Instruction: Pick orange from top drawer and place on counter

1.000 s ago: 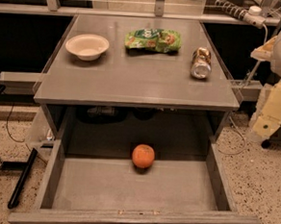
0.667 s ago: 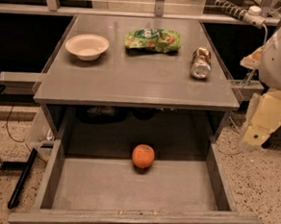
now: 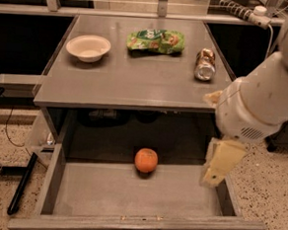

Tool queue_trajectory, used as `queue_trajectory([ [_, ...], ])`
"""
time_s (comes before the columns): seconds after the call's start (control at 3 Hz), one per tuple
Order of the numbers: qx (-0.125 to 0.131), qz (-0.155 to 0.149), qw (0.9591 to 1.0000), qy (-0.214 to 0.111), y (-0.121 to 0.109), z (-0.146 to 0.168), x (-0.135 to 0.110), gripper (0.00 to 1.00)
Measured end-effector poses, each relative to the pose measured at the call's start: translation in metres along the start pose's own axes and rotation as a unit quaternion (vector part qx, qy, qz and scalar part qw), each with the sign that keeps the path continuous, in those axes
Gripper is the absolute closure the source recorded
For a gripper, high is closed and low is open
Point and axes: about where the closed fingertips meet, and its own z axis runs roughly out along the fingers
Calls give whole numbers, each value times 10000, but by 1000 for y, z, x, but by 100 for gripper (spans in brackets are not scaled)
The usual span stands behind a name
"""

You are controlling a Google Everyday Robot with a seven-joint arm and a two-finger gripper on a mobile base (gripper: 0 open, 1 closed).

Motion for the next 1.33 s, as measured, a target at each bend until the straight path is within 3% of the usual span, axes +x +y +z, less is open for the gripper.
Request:
queue_trajectory([
  [0.33,83,88,9996,-257,-2,58,-9,0],
  [0.67,323,354,9975,-518,-30,104,-16,0],
  [1.33,458,375,9965,-583,-37,113,-23,0],
])
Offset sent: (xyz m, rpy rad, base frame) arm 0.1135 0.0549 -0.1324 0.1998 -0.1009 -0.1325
